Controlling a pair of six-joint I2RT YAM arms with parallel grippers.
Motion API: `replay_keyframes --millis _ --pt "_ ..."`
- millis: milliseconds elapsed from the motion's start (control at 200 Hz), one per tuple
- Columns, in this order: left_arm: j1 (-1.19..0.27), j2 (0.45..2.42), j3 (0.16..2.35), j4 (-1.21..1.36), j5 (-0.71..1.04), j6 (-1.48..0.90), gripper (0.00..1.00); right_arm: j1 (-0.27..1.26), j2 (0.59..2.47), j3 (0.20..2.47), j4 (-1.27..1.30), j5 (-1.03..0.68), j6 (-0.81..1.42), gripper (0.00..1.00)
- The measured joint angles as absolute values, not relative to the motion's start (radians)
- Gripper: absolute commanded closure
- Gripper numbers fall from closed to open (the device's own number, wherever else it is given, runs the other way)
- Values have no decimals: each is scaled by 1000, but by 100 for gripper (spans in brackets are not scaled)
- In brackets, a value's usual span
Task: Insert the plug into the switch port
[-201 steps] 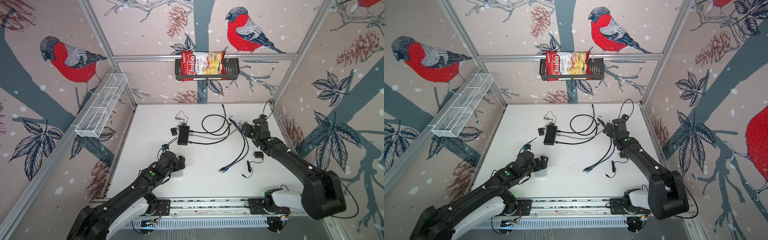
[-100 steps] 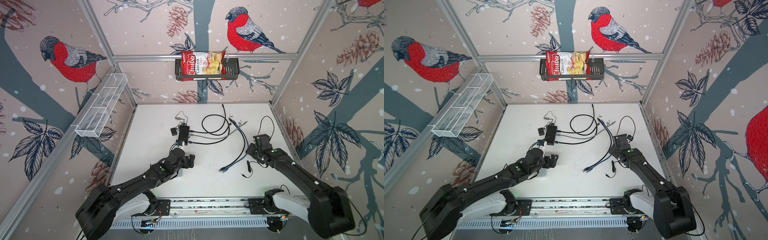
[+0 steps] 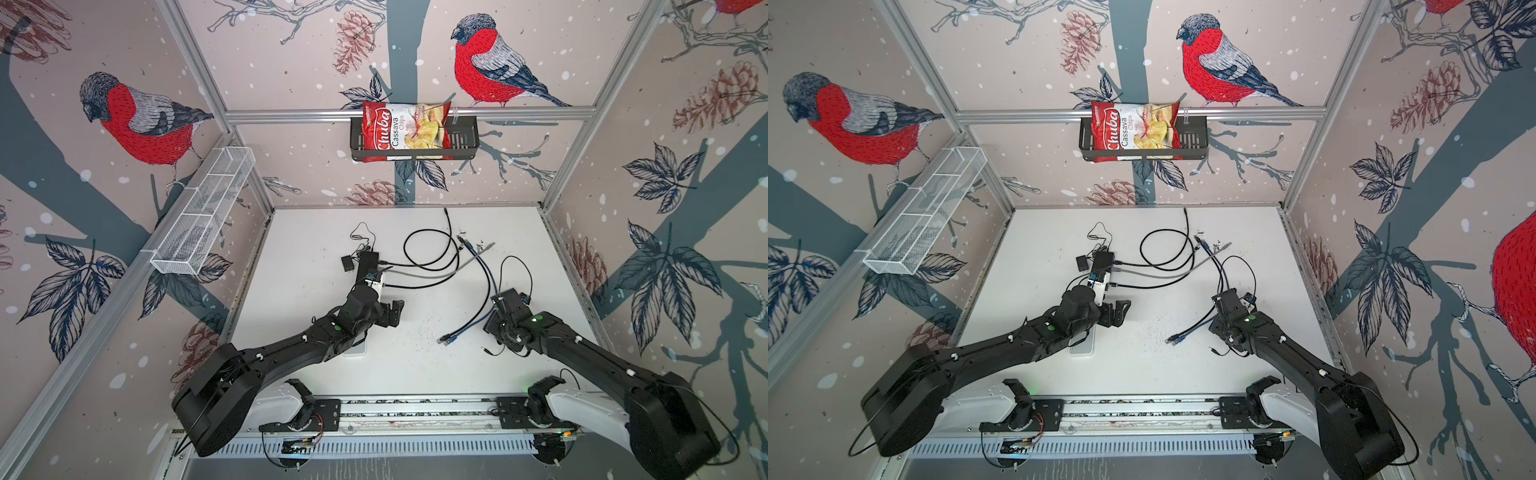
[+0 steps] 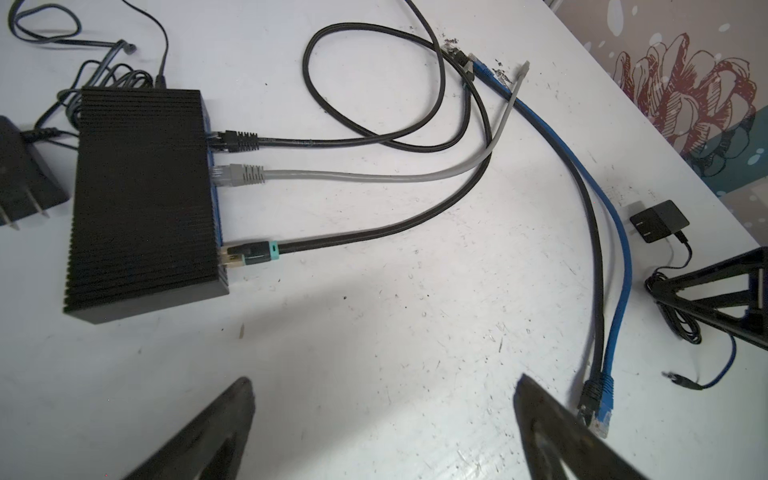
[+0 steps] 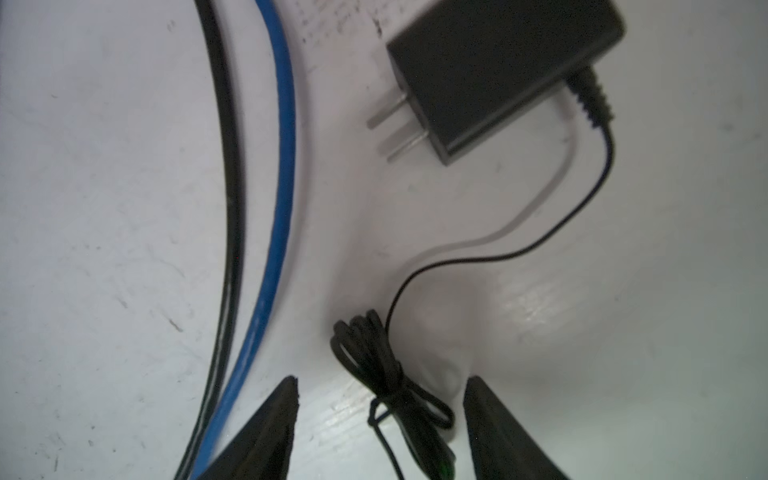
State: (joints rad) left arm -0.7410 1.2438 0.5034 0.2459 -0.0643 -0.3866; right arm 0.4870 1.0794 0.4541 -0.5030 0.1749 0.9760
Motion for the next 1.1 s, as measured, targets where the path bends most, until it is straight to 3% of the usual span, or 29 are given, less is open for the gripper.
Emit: replay_keyframes --millis 130,280,580,1096 --pt "-741 1259 510 264 -56 -366 3 497 1066 427 -490 184 1004 75" --pt "-741 1283 512 302 -45 -359 3 499 1041 418 -466 199 1020 98" --pt "-741 1345 564 338 -2 -265 3 517 1038 509 -464 276 971 100" --pt "-741 1355 577 466 32 -46 5 600 1371 847 -394 278 676 100"
